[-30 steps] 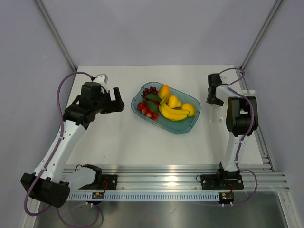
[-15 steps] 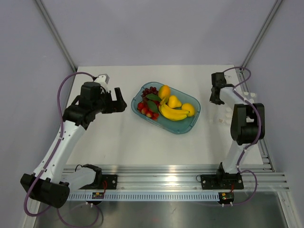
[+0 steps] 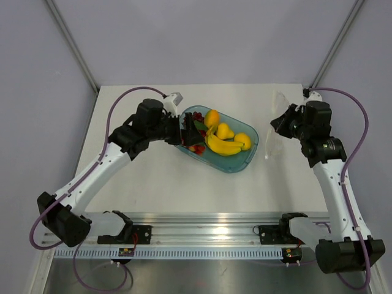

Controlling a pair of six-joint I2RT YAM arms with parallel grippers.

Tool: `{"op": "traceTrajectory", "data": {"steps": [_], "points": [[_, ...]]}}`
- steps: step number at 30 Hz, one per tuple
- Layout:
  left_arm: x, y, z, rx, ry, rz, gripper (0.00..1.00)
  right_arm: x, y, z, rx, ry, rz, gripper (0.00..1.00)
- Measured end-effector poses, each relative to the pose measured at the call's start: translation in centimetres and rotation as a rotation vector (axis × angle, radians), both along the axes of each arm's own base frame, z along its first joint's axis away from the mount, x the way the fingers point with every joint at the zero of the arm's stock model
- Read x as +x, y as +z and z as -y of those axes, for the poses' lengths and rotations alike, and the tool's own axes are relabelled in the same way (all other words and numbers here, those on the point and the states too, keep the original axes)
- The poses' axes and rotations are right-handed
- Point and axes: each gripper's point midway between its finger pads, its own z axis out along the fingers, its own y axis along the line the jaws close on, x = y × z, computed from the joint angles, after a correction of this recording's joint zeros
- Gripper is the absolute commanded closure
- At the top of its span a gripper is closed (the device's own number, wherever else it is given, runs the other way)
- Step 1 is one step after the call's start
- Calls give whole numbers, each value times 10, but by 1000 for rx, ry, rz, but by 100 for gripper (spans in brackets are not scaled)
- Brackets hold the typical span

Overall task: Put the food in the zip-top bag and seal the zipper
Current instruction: Pick up the zipper food storage bag at the center of the board, then open the zipper of the food storage bag.

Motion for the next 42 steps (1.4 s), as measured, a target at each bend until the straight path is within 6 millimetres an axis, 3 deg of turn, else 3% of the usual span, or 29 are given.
{"op": "traceTrajectory", "data": {"steps": [3, 6, 10, 14, 20, 29, 32, 36, 42], "points": [[-5, 10, 39, -45, -88, -1, 1, -14, 12, -30, 70, 130, 20, 100], [-6, 13, 70, -87, -149, -2, 2, -23, 6, -65, 111, 265, -18, 100], [0, 6, 80, -100, -142, -26, 7, -37, -13, -111, 166, 434, -97, 100], [6, 9, 82, -121, -121, -29, 12, -45, -25, -133, 220, 507, -148, 94], [13, 12, 89, -166, -99, -51, 33, -46, -19, -144, 270, 544, -143, 94], [17, 9, 103, -257, -104, -97, 37, -47, -16, -146, 284, 551, -142, 93], [19, 6, 108, -280, -107, -113, 46, -49, -15, -147, 295, 560, -143, 99], [23, 0, 114, -300, -105, -134, 62, -51, -11, -148, 303, 562, -131, 100], [27, -7, 122, -324, -112, -162, 69, -53, -8, -149, 311, 571, -126, 100]]}}
